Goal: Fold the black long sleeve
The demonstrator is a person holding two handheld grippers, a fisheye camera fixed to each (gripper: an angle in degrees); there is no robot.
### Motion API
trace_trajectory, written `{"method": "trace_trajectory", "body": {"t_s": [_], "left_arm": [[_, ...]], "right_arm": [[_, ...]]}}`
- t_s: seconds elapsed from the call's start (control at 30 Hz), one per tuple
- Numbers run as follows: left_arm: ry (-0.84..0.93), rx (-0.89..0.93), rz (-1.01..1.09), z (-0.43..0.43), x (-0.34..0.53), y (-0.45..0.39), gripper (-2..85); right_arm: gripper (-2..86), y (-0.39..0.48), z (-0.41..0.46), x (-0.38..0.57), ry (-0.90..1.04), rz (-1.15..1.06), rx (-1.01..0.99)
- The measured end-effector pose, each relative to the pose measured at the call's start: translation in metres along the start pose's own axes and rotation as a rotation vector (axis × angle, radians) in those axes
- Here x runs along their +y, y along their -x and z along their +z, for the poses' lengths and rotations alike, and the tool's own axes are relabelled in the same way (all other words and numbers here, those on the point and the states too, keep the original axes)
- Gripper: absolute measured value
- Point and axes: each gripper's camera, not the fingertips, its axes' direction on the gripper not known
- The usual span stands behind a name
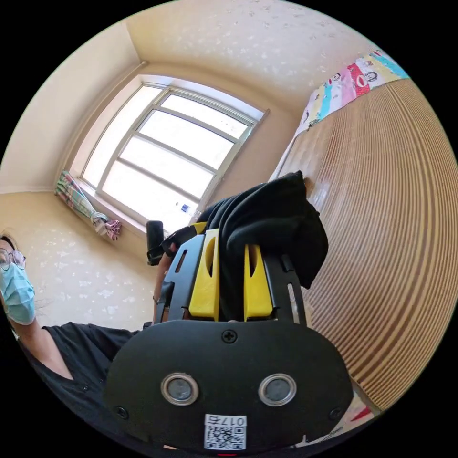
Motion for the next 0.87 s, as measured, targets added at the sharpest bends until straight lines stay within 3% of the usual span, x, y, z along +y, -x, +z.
{"method": "trace_trajectory", "body": {"t_s": [0.1,0.2,0.37,0.4,0.5,0.67,0.87], "left_arm": [[0.022,-0.105,-0.112,-0.039,-0.046,0.065,7.3],[0.01,-0.309,-0.325,-0.051,-0.051,0.142,9.4],[0.17,-0.27,-0.335,0.016,0.019,0.186,9.3],[0.204,-0.278,-0.34,0.027,0.029,0.189,9.1],[0.041,-0.261,-0.349,0.02,0.076,0.18,8.1],[-0.219,-0.124,-0.31,-0.009,0.156,0.106,7.5],[-0.05,0.104,-0.126,0.073,0.202,-0.009,5.5]], "right_arm": [[7.9,0.011,0.062,-0.038,-0.032,0.023,0.05],[9.0,0.006,0.098,-0.031,0.027,0.033,0.232],[8.8,-0.004,0.065,0.054,0.168,-0.084,0.269],[8.4,-0.007,0.039,0.078,0.188,-0.118,0.319],[6.4,-0.008,-0.047,0.127,0.199,-0.197,0.401],[4.5,0.03,-0.217,0.192,0.016,-0.181,0.712],[6.9,0.115,-0.392,0.255,-0.405,-0.021,1.332]]}}
